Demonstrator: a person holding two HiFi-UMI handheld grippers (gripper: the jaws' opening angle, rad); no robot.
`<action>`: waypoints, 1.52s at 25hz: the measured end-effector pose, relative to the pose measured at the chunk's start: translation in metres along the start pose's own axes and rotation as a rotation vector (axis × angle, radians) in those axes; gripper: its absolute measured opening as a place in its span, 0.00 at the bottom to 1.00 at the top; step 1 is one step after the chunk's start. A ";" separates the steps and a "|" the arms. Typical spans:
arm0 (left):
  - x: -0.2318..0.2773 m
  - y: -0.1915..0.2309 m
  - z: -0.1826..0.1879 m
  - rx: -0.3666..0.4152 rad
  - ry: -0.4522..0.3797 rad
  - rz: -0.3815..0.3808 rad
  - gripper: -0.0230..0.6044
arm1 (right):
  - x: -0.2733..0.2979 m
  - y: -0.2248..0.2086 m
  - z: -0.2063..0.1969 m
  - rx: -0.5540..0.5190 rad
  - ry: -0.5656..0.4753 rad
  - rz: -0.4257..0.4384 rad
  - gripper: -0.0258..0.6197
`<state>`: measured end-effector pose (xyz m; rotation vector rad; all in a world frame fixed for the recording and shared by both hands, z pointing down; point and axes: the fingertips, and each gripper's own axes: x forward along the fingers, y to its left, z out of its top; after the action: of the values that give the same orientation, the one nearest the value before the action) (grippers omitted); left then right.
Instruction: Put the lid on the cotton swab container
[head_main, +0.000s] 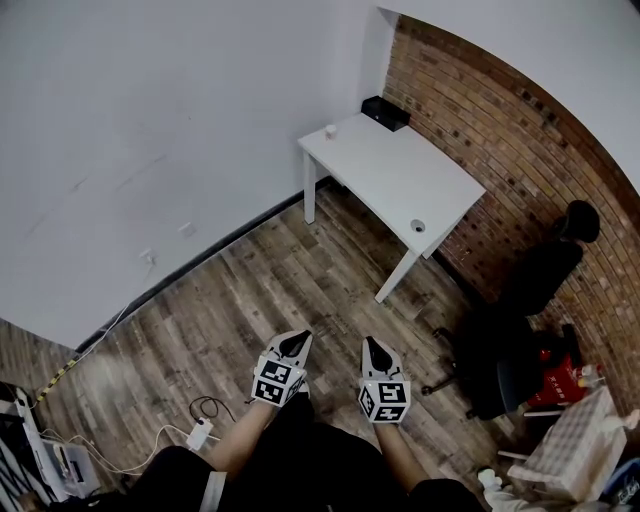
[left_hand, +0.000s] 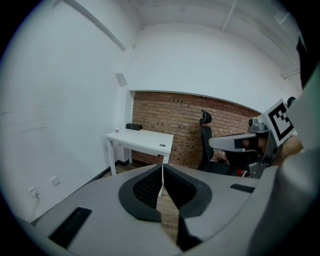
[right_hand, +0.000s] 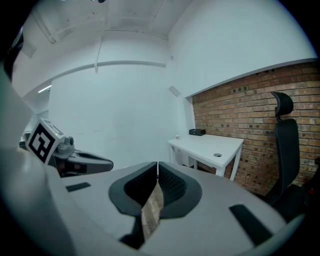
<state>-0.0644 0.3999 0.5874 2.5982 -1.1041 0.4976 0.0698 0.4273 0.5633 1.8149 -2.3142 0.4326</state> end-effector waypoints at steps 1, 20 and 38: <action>0.005 0.007 0.003 0.001 0.001 -0.002 0.07 | 0.009 -0.002 0.003 0.000 0.001 -0.002 0.08; 0.077 0.129 0.034 -0.009 0.016 -0.030 0.07 | 0.146 -0.008 0.027 0.035 0.028 -0.059 0.08; 0.198 0.179 0.080 -0.035 0.039 -0.003 0.07 | 0.266 -0.084 0.064 0.043 0.056 -0.010 0.08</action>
<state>-0.0509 0.1237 0.6176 2.5485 -1.0866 0.5213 0.0893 0.1438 0.5949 1.8086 -2.2751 0.5284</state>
